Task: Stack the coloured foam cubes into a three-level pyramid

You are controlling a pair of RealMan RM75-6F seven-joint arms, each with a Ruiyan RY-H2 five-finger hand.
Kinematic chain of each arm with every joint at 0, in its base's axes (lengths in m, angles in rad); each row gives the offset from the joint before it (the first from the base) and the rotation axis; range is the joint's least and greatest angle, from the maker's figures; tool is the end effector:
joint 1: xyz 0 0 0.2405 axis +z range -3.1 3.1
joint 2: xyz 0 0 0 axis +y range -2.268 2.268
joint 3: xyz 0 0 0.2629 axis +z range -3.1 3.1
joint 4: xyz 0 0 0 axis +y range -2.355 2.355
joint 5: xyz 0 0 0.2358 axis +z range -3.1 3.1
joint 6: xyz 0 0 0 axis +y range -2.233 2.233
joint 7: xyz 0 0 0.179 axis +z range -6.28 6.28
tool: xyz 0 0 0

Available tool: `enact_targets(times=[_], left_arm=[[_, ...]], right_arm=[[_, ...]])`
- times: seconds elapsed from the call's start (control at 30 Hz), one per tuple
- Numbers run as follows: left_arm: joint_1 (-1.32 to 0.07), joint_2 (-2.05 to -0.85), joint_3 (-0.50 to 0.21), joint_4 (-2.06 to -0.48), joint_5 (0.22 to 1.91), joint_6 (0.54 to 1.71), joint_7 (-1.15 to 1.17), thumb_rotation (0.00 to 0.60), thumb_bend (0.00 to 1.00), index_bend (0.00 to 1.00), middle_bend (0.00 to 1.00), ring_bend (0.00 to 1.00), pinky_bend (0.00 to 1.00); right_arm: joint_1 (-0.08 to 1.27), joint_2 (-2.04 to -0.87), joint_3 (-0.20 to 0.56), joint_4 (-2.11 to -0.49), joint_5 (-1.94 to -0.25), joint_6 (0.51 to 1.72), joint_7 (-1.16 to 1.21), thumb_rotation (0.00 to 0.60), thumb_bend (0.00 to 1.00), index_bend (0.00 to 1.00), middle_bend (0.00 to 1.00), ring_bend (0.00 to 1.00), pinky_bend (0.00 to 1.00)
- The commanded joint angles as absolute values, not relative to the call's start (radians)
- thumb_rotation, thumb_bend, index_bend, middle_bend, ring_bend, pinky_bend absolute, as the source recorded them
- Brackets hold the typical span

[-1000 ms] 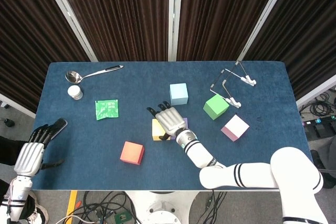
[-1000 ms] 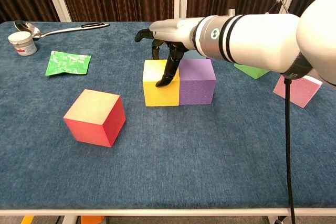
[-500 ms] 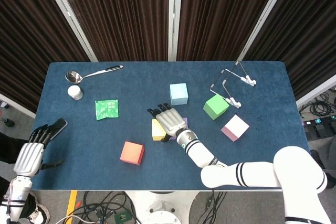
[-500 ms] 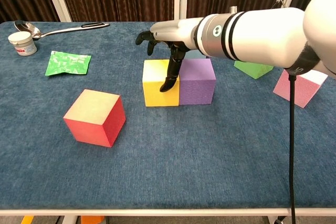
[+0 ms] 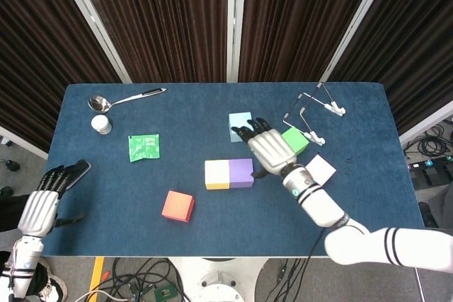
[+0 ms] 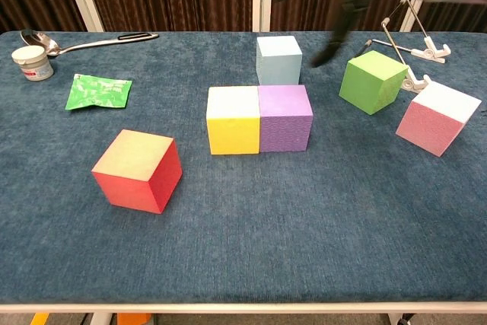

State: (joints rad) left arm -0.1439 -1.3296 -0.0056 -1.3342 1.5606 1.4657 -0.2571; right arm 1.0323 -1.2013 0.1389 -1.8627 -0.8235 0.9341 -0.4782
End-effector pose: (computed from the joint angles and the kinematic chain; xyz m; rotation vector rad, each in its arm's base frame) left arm -0.3441 0.2311 0.0790 -1.4315 -1.0444 -1.0727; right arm -0.0539 -0.3903 0.0187 2.0222 -0.8285 0.8840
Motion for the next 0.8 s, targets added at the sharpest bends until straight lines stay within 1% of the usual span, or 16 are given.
enact_targets(times=[0.03,0.07,0.17,0.37,0.57,0.8], left_arm=[[-0.148,-1.330,-0.010,-1.349,1.558,1.462,-0.241,0.600,0.00,0.15,0.09,0.00,0.07],[-0.150,-1.332,-0.012,-1.357,1.559,1.463,-0.233,0.600,0.00,0.15,0.09,0.00,0.07],[-0.157,-1.334,-0.013,-1.377,1.563,1.457,-0.211,0.600,0.00,0.15,0.09,0.00,0.07],[-0.174,-1.335,-0.014,-1.422,1.575,1.445,-0.158,0.600,0.00,0.15,0.09,0.00,0.07],[-0.185,-1.334,-0.014,-1.454,1.574,1.430,-0.120,0.600,0.00,0.15,0.09,0.00,0.07],[-0.187,-1.335,-0.013,-1.470,1.565,1.422,-0.096,0.600,0.00,0.15,0.09,0.00,0.07]], right_arm=[[0.895,-1.083,0.025,-1.857,-1.034,0.990,-0.422,0.600,0.00,0.00,0.15,0.00,0.00],[0.863,-1.068,-0.005,-1.828,-1.095,1.016,-0.423,0.600,0.00,0.00,0.15,0.00,0.00],[0.788,-1.041,-0.057,-1.773,-1.192,1.052,-0.359,0.600,0.00,0.00,0.18,0.00,0.00],[0.697,-1.016,-0.112,-1.667,-1.301,1.072,-0.277,0.600,0.00,0.00,0.19,0.00,0.00],[0.663,-1.044,-0.115,-1.571,-1.380,1.073,-0.248,0.600,0.00,0.00,0.19,0.00,0.00],[0.677,-1.104,-0.105,-1.483,-1.471,1.028,-0.208,0.600,0.00,0.00,0.19,0.00,0.00]])
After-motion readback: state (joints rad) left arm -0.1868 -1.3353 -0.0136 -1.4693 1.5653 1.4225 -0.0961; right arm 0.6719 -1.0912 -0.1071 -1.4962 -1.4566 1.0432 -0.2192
